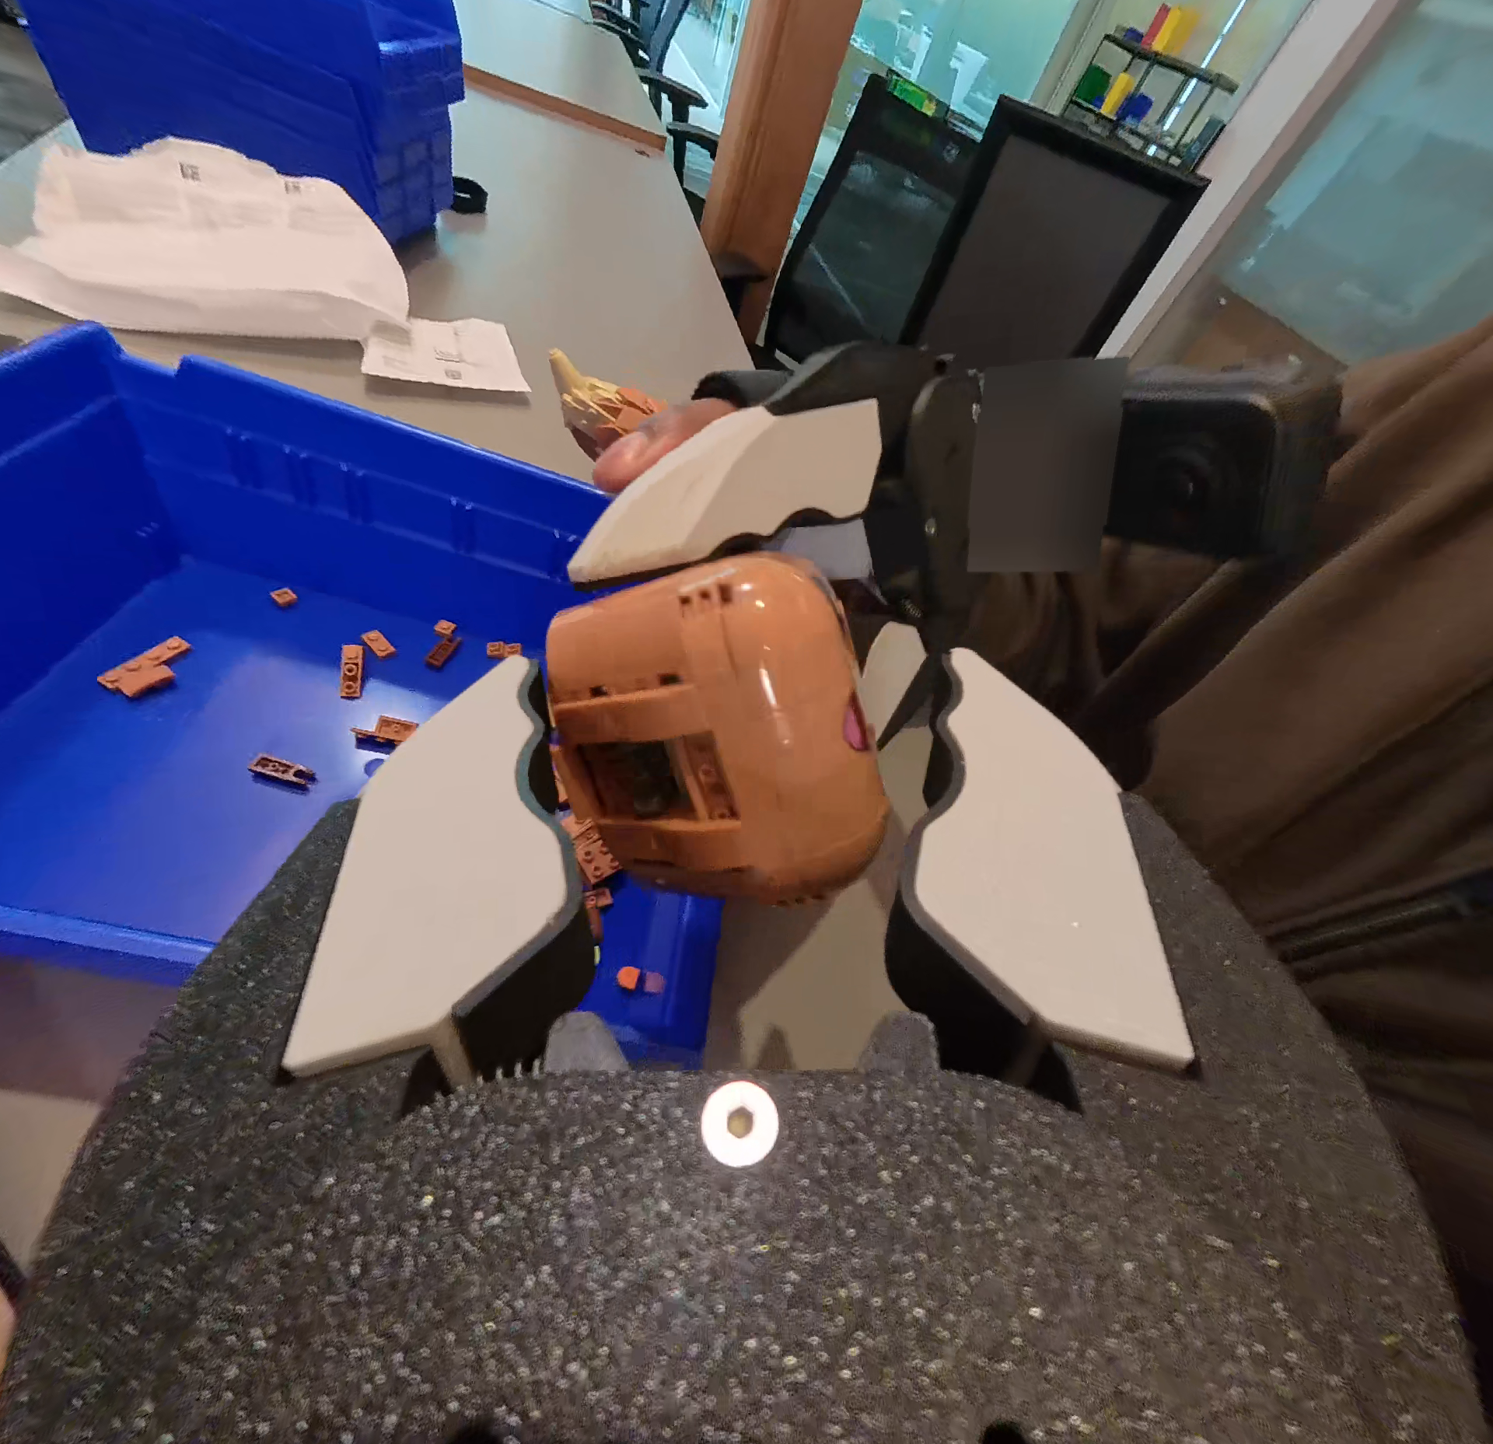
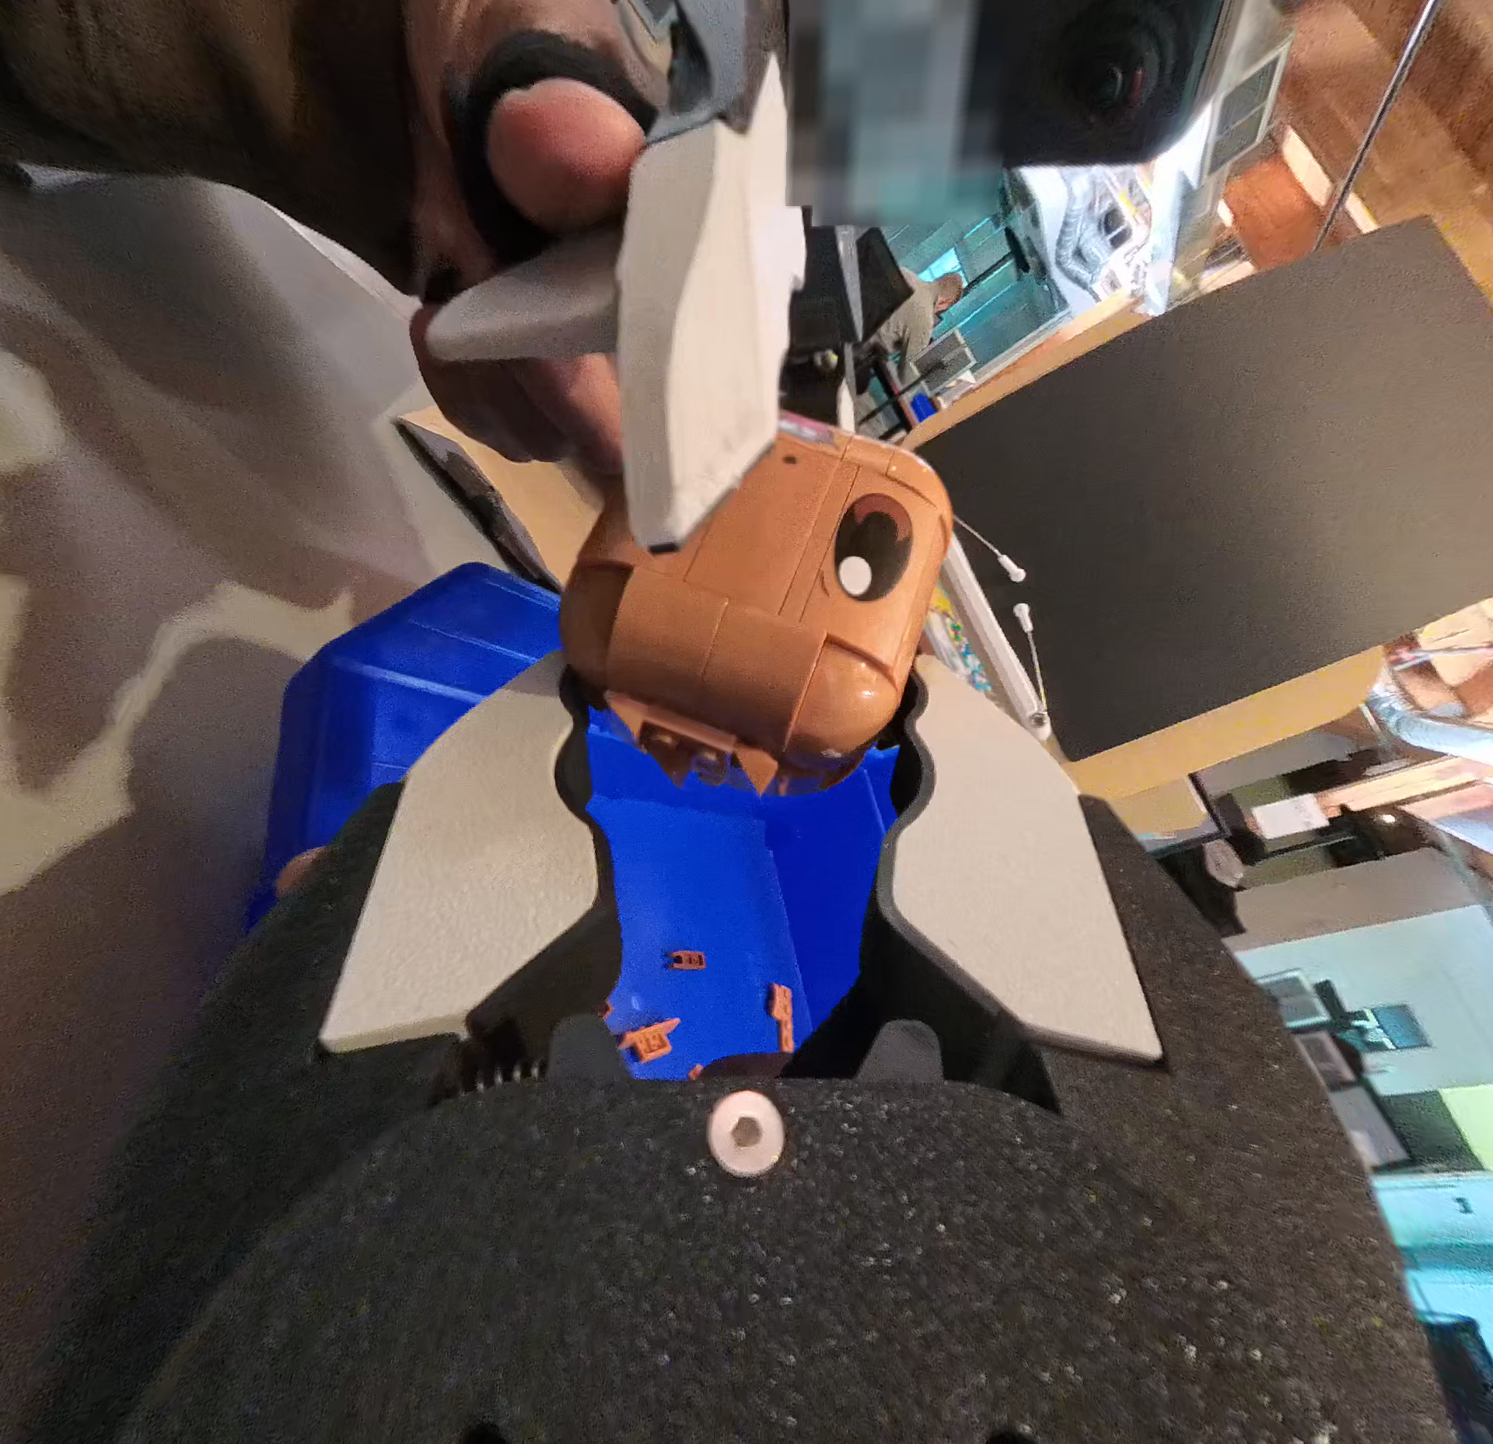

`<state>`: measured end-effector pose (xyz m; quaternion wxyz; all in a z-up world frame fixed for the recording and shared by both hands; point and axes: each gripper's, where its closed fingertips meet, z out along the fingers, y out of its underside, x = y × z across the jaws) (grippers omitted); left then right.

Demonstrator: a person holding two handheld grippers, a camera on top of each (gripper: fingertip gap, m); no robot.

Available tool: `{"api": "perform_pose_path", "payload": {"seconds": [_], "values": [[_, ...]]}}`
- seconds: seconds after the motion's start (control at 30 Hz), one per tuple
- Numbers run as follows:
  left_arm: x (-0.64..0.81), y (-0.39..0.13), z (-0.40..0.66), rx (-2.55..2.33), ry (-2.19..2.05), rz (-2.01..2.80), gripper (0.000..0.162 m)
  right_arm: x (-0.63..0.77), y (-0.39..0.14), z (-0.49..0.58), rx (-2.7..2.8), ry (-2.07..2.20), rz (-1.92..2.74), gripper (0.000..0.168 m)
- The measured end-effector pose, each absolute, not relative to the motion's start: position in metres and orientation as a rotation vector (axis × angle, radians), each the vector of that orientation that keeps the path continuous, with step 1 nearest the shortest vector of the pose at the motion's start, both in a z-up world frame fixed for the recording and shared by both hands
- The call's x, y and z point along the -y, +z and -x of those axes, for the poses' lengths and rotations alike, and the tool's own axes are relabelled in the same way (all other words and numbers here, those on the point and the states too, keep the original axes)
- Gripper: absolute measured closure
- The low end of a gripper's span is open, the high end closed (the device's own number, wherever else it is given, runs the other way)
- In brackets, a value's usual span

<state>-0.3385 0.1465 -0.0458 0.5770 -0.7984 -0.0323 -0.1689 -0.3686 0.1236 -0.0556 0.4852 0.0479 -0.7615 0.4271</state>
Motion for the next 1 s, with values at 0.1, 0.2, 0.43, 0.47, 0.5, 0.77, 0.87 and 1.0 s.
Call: {"api": "perform_pose_path", "payload": {"seconds": [0.1, 0.2, 0.43, 0.47, 0.5, 0.77, 0.87, 1.0], "values": [[-0.146, -0.048, 0.338, 0.090, -0.414, 1.880, 0.069, -0.124, -0.058, 0.368, 1.877, 1.044, -0.113, 0.096], [-0.146, -0.051, 0.339, 0.136, -0.457, 1.891, 0.069, -0.123, -0.062, 0.368, 1.896, 1.026, -0.124, 0.096], [-0.140, -0.070, 0.344, 0.259, -0.474, 2.020, 0.068, -0.122, -0.062, 0.366, 1.852, 0.941, -0.181, 0.096], [-0.140, -0.070, 0.344, 0.256, -0.471, 2.021, 0.067, -0.123, -0.061, 0.366, 1.847, 0.939, -0.184, 0.096], [-0.141, -0.069, 0.342, 0.250, -0.486, 2.014, 0.067, -0.123, -0.060, 0.366, 1.843, 0.935, -0.188, 0.096], [-0.156, -0.070, 0.329, 0.182, -0.517, 1.996, 0.067, -0.121, -0.058, 0.361, 1.807, 0.913, -0.238, 0.096], [-0.158, -0.059, 0.328, 0.195, -0.623, 1.903, 0.069, -0.122, -0.052, 0.361, 1.802, 0.967, -0.205, 0.097], [-0.159, -0.052, 0.341, 0.204, -0.566, 1.835, 0.071, -0.129, -0.046, 0.365, 1.770, 0.967, -0.167, 0.102]]}}
